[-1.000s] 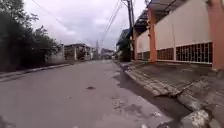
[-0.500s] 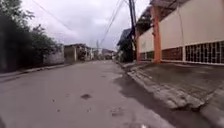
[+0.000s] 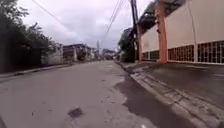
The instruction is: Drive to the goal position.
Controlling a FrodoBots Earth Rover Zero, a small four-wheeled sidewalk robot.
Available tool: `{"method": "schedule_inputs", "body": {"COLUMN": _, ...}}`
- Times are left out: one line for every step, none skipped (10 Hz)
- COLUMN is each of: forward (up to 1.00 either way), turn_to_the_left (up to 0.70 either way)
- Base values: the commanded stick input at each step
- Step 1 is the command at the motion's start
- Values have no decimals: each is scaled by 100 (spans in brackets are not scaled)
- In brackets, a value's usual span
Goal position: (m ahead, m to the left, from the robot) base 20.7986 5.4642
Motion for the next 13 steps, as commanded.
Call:
{"method": "schedule_inputs", "body": {"forward": 100, "turn_to_the_left": 0}}
{"method": "schedule_inputs", "body": {"forward": 100, "turn_to_the_left": 0}}
{"method": "schedule_inputs", "body": {"forward": 100, "turn_to_the_left": 0}}
{"method": "schedule_inputs", "body": {"forward": 100, "turn_to_the_left": 0}}
{"method": "schedule_inputs", "body": {"forward": 100, "turn_to_the_left": 0}}
{"method": "schedule_inputs", "body": {"forward": 100, "turn_to_the_left": 0}}
{"method": "schedule_inputs", "body": {"forward": 100, "turn_to_the_left": 0}}
{"method": "schedule_inputs", "body": {"forward": 100, "turn_to_the_left": 0}}
{"method": "schedule_inputs", "body": {"forward": 100, "turn_to_the_left": 0}}
{"method": "schedule_inputs", "body": {"forward": 100, "turn_to_the_left": 0}}
{"method": "schedule_inputs", "body": {"forward": 100, "turn_to_the_left": 0}}
{"method": "schedule_inputs", "body": {"forward": 100, "turn_to_the_left": 0}}
{"method": "schedule_inputs", "body": {"forward": 100, "turn_to_the_left": -14}}
